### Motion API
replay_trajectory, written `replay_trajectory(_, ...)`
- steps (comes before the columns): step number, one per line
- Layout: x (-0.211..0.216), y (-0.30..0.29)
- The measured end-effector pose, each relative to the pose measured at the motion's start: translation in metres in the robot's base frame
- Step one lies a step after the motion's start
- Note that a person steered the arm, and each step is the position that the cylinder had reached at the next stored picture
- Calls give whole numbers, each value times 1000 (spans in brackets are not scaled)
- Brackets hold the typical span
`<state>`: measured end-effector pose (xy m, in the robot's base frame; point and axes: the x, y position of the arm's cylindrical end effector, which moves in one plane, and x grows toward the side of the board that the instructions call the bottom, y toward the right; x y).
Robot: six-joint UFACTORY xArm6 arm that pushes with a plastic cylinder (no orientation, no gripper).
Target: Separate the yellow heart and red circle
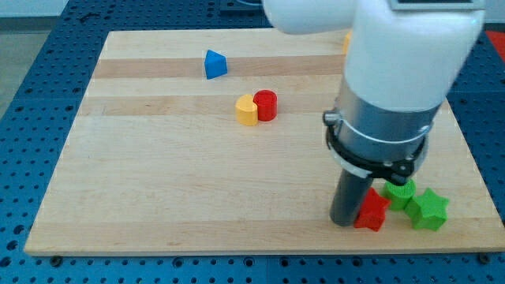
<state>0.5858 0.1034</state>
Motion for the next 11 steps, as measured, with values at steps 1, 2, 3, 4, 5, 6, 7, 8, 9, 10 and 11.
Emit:
replay_trajectory(1, 0, 17)
replay_trajectory(2, 0, 35)
replay_trajectory(3, -2, 41)
replay_trajectory(4, -23, 17)
replay_trajectory(5, -64, 10)
replay_trajectory(6, -110, 8)
replay_trajectory(7, -158, -2)
replay_trajectory(8, -197, -36)
replay_trajectory(9, -224, -70)
replay_trajectory(10, -235, -101)
replay_trajectory(11, -219, -112)
